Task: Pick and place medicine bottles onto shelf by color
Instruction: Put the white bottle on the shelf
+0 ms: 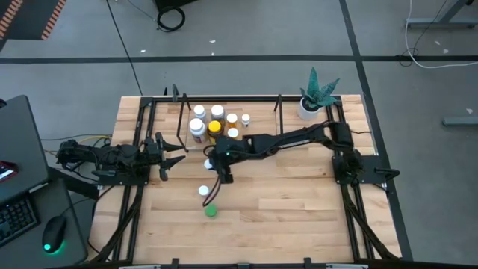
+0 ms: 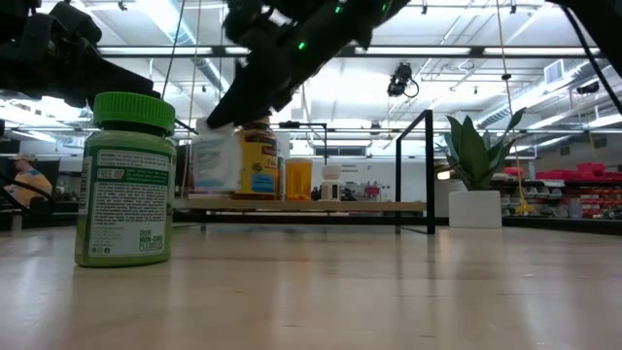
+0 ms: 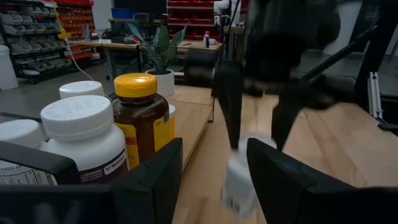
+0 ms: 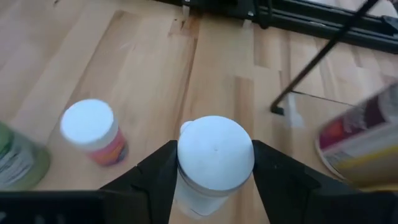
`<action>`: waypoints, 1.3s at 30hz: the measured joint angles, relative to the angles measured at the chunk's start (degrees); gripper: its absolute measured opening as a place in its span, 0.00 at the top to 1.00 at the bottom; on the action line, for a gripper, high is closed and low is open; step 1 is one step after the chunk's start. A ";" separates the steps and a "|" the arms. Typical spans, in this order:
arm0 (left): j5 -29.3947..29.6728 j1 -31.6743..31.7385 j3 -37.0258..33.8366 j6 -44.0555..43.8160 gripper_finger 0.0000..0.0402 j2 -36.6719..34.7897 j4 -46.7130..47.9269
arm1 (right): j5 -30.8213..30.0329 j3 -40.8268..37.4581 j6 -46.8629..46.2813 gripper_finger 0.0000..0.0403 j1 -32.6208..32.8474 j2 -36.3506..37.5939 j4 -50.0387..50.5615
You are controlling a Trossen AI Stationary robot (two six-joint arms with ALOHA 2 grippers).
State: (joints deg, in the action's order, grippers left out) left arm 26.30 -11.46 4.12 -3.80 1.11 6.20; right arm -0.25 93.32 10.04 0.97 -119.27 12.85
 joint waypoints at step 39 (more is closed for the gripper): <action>0.00 0.00 0.00 -0.04 0.55 0.02 0.02 | -17.77 -31.36 -14.49 0.50 -10.19 23.91 -3.88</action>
State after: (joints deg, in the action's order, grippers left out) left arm 26.30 -11.47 4.12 -3.84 1.13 6.22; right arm -18.02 61.95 -4.44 -9.22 -95.36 8.97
